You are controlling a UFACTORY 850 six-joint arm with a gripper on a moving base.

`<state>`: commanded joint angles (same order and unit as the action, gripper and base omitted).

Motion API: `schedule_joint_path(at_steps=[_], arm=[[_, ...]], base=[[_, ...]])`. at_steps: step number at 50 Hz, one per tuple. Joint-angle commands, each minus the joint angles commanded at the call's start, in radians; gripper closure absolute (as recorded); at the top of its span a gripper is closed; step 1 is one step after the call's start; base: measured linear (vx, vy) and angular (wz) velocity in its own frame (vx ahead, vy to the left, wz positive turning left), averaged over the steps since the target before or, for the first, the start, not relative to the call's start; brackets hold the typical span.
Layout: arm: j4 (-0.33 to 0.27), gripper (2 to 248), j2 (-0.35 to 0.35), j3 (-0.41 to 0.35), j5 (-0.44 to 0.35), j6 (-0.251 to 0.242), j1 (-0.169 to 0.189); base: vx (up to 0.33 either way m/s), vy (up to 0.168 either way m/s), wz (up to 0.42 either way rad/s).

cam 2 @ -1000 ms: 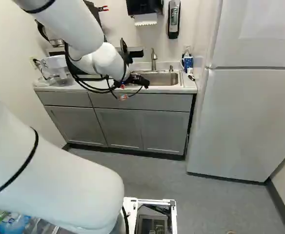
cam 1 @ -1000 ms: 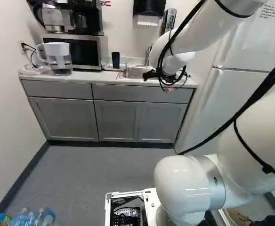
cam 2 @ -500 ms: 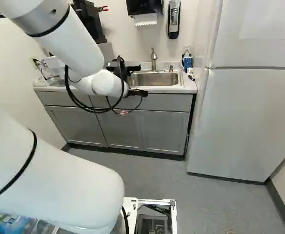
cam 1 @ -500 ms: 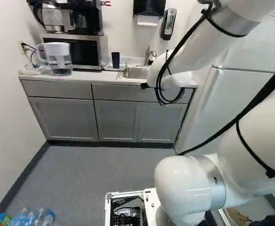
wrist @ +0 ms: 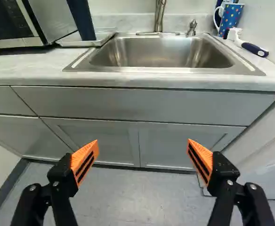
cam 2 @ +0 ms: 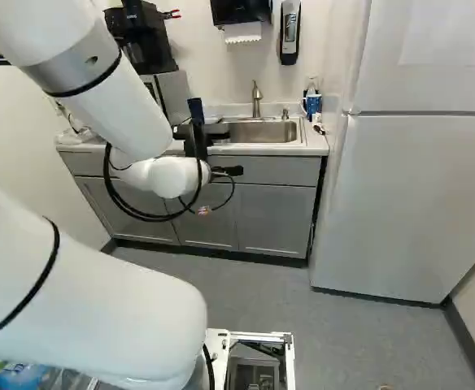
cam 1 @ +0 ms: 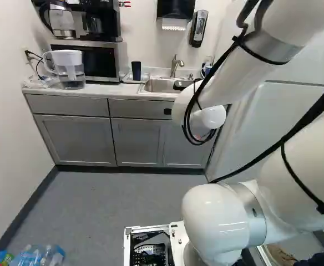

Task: Rinse the cup and place it in the tray

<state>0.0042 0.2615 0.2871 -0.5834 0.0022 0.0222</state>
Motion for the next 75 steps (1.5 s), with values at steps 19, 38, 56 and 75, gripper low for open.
schedule_joint_path(at_steps=[19,38,56,75], arm=[[-0.002,3,0.008,-0.092,-0.133,-0.001,-0.010],[-0.003,3,0.014,-0.155,-0.225,-0.002,-0.017],[-0.004,3,0.017,-0.190,-0.275,-0.002,-0.021],[-0.004,3,0.018,-0.200,-0.289,-0.002,-0.022]], base=[[0.000,0.000,0.000],[0.000,0.000,0.000],[0.000,0.000,0.000],[0.000,0.000,0.000]])
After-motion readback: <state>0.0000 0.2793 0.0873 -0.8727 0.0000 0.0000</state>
